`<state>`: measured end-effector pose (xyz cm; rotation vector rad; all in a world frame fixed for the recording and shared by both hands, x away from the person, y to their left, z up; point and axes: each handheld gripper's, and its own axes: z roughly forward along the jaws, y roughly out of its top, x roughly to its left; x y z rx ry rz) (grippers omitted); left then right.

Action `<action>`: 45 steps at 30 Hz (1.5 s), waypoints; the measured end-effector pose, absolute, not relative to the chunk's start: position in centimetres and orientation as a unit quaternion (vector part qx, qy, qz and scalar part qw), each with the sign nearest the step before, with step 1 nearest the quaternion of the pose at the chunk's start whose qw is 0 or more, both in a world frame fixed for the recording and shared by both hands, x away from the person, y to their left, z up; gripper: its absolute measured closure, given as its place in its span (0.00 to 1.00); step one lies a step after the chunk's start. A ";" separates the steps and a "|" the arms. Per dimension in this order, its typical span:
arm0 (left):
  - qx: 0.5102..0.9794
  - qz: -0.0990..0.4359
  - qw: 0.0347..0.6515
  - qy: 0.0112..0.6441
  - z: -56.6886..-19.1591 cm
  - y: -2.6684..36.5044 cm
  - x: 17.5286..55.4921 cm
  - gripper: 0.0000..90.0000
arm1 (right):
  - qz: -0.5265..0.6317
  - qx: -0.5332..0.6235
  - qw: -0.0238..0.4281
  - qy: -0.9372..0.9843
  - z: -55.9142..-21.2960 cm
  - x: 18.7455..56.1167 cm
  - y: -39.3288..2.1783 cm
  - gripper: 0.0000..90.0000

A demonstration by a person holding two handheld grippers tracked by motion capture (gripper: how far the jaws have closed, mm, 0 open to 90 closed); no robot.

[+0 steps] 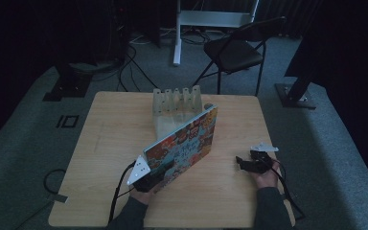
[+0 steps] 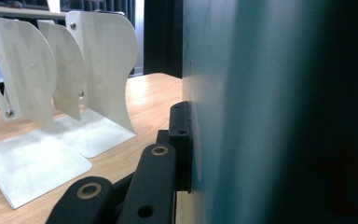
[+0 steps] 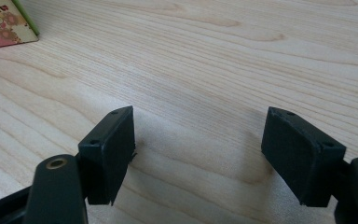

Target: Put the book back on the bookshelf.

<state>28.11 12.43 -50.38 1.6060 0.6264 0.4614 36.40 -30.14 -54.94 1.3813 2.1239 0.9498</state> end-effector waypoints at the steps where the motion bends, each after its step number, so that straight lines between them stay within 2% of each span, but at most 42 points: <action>1: 0.701 0.201 0.627 0.273 -50.3 12.4 28.1 0.90 | 0.343 0.499 0.216 0.766 -54.9 36.4 -30.1 0.28; 16: 0.707 0.209 0.618 0.273 -49.1 12.3 28.0 0.90 | 0.344 0.496 0.213 0.768 -54.9 36.4 -30.1 0.26; 22: 0.709 0.219 0.613 0.271 -48.7 12.3 27.8 0.90 | 0.338 0.498 0.213 0.770 -55.0 36.4 -30.1 0.20; 45: 0.702 0.225 0.615 0.280 -48.1 13.5 27.7 0.90 | 0.338 0.500 0.213 0.769 -55.0 36.5 -30.1 0.20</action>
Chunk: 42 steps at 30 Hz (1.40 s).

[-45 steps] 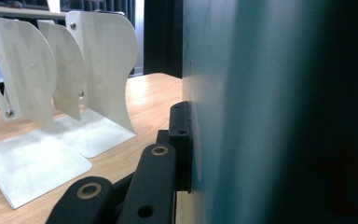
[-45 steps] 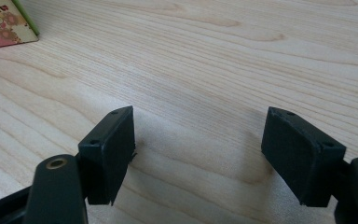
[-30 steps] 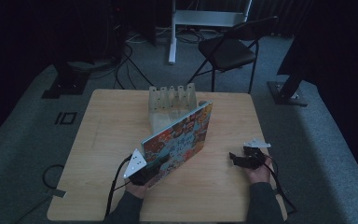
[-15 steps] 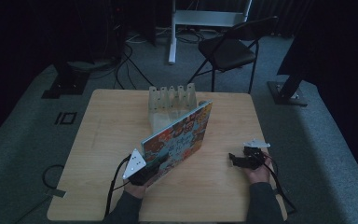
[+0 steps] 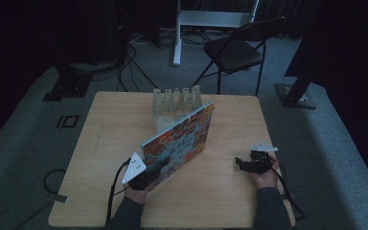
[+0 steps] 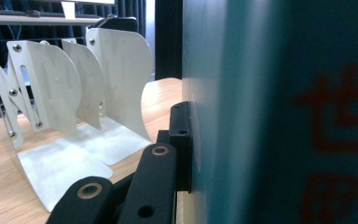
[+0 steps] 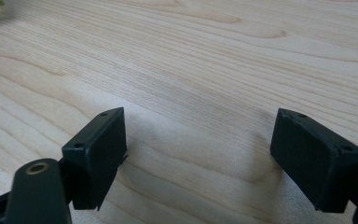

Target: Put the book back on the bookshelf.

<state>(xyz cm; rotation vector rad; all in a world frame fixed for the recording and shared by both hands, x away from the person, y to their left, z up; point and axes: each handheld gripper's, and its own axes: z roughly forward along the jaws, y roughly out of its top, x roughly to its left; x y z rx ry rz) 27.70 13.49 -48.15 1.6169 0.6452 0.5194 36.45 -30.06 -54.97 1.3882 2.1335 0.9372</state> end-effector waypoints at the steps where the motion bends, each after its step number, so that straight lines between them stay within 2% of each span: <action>1: 0.701 0.224 0.616 0.281 -48.2 13.5 27.7 0.90 | 0.338 0.500 0.213 0.768 -55.0 36.5 -30.1 0.20; 42: 0.690 0.232 0.614 0.305 -48.2 15.2 27.7 0.90 | 0.338 0.500 0.213 0.769 -55.0 36.5 -30.1 0.20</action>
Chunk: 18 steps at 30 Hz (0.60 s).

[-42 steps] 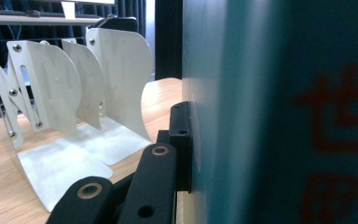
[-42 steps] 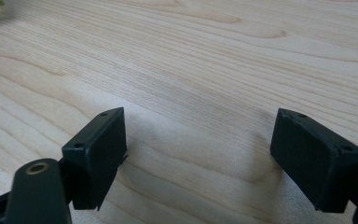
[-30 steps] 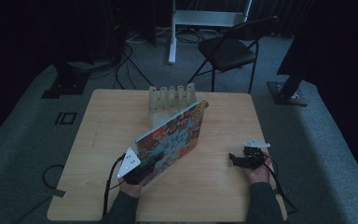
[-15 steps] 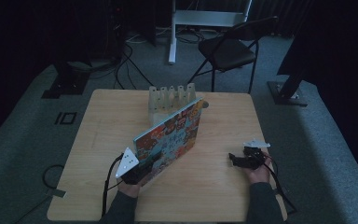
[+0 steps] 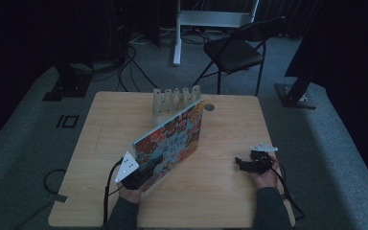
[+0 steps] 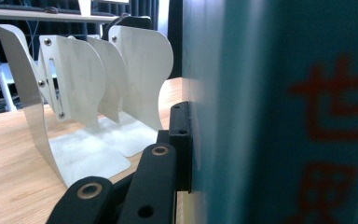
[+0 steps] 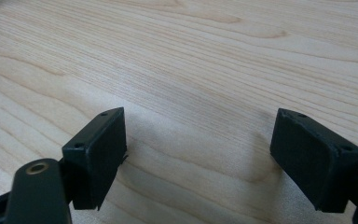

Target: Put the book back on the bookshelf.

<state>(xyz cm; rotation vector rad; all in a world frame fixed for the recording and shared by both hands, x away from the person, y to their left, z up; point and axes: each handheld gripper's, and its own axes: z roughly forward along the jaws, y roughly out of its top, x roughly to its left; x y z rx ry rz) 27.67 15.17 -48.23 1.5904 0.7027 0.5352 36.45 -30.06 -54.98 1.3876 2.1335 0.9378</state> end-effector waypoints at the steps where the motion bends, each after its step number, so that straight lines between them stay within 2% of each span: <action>1: 0.690 0.233 0.614 0.305 -48.2 15.2 27.7 0.90 | 0.338 0.500 0.213 0.769 -55.0 36.5 -30.1 0.20; 18: 0.685 0.238 0.613 0.313 -48.1 15.8 27.5 0.90 | 0.338 0.499 0.213 0.769 -55.0 36.5 -30.1 0.20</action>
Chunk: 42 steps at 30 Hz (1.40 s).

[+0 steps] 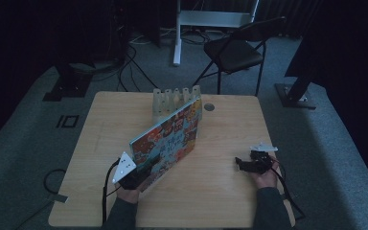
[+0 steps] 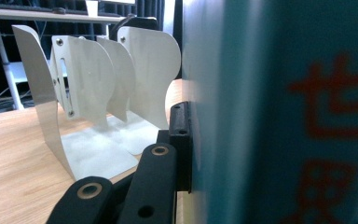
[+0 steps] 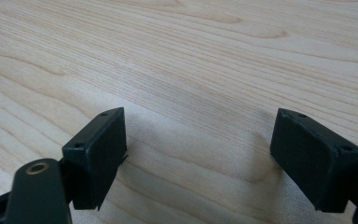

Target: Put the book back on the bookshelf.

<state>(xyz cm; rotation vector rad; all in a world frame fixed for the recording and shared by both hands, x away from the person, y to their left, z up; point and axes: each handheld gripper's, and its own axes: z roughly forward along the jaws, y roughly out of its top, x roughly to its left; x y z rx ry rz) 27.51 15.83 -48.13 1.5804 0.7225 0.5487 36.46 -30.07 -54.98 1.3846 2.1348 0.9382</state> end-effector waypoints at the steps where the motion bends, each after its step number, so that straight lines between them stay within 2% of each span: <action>1: 0.684 0.240 0.613 0.315 -48.1 15.9 27.5 0.90 | 0.338 0.499 0.213 0.769 -55.0 36.5 -30.1 0.20; 42: 0.674 0.256 0.606 0.335 -48.1 17.0 27.5 0.90 | 0.339 0.496 0.212 0.771 -55.0 36.4 -30.0 0.20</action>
